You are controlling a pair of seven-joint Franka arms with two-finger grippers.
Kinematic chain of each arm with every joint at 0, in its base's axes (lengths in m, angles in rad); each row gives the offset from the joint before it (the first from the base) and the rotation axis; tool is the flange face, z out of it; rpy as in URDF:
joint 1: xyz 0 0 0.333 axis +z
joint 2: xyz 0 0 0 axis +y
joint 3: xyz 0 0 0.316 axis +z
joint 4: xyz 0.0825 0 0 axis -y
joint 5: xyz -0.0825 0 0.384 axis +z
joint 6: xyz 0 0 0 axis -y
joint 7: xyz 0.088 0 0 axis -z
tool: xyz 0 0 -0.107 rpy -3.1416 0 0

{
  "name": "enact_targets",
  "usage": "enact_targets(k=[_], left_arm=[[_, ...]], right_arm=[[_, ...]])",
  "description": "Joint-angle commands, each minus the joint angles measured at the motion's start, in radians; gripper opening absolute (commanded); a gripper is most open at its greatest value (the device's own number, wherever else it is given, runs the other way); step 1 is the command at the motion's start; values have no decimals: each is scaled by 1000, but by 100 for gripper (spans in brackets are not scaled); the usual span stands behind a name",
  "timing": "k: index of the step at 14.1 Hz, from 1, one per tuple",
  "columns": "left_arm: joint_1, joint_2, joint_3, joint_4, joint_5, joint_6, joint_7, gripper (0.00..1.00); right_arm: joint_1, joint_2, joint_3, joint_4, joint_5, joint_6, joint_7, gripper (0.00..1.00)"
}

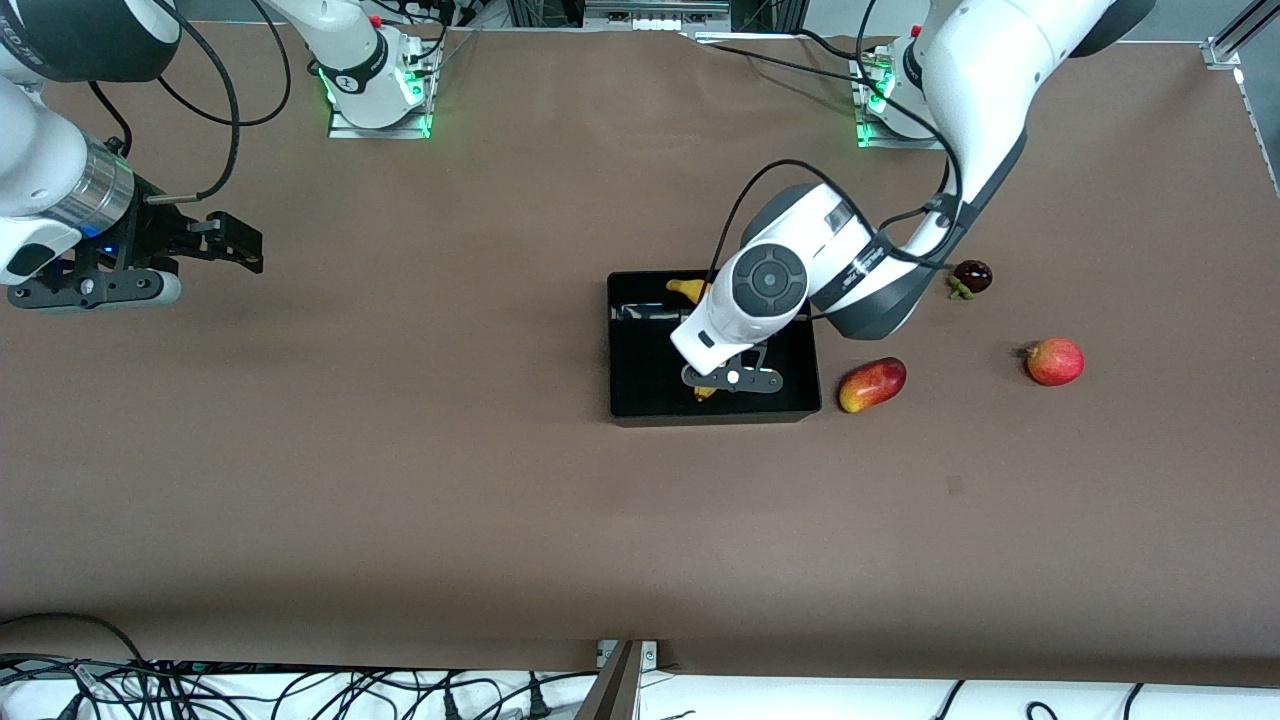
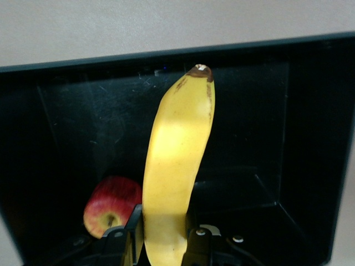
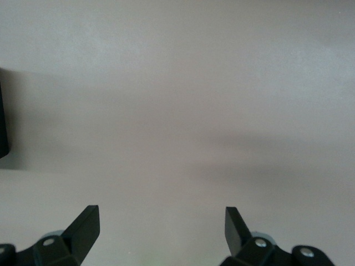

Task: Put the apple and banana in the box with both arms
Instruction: 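Carry the banana over the box and lower it inside with the left gripper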

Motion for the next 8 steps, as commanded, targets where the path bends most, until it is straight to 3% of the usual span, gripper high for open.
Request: enact_targets(k=[1, 4, 8], left_arm=[[5, 48, 2, 5, 7, 35, -14, 0], [-28, 87, 7, 5, 7, 66, -17, 0], [-133, 115, 114, 0, 7, 133, -23, 0]], right_arm=[[2, 8, -2, 22, -8, -6, 2, 100], [1, 8, -2, 20, -8, -6, 2, 100], [2, 8, -2, 20, -8, -6, 2, 100]])
